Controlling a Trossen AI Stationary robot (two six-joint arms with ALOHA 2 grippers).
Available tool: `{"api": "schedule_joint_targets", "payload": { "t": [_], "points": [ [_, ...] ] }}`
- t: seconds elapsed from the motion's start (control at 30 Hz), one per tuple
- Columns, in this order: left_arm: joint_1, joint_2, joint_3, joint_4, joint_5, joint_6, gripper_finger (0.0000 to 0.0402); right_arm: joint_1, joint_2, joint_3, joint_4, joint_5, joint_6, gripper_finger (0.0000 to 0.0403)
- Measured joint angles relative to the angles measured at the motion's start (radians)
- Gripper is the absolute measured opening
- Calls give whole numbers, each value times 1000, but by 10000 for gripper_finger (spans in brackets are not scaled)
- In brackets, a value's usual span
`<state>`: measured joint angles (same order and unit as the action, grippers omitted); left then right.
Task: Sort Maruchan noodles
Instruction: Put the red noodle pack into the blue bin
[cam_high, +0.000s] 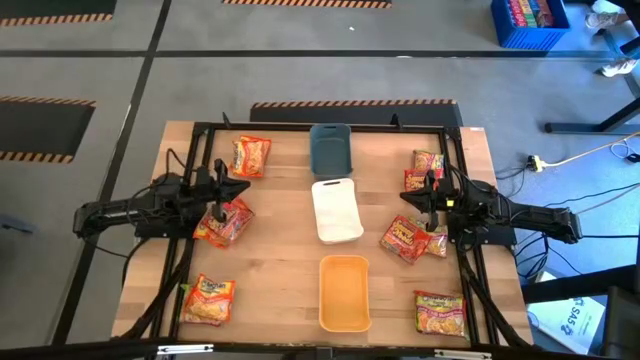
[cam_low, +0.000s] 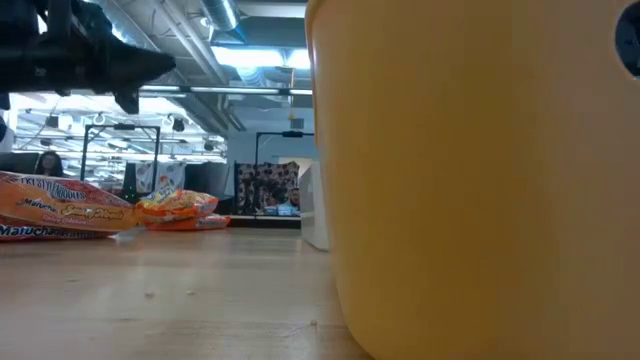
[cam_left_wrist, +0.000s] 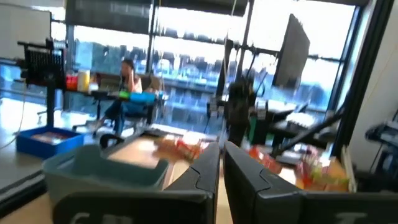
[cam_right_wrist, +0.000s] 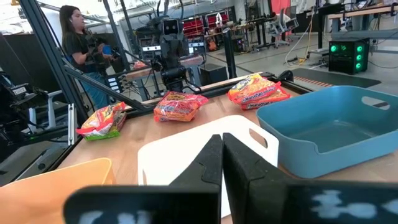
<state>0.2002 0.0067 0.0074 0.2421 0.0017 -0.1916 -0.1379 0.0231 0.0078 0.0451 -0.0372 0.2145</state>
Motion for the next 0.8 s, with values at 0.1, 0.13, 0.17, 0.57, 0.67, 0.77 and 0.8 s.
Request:
{"api": "schedule_joint_targets", "payload": {
  "t": [0.1, 0.13, 0.17, 0.57, 0.67, 0.77, 0.8],
  "points": [
    [0, 0, 0, 54, 0, -1, 16, 0, 0, 0, 12, 7, -4, 0],
    [0, 0, 0, 58, -5, 0, 16, 0, 0, 0, 15, 23, -9, 0],
    [0, 0, 0, 65, -21, 9, 16, 0, 0, 0, 28, 49, -10, 0],
    [0, 102, 0, 192, -128, 84, 16, 0, 48, 53, 86, 203, 17, 0],
    [0, 182, 0, 252, -128, 89, 16, 0, 109, 78, 81, 203, 21, 0],
    [0, 271, 0, 323, -121, 89, 16, 0, 171, 102, 77, 212, 49, 0],
    [0, 300, 0, 344, -118, 89, 16, 0, 193, 115, 77, 212, 51, 0]
  ]
}}
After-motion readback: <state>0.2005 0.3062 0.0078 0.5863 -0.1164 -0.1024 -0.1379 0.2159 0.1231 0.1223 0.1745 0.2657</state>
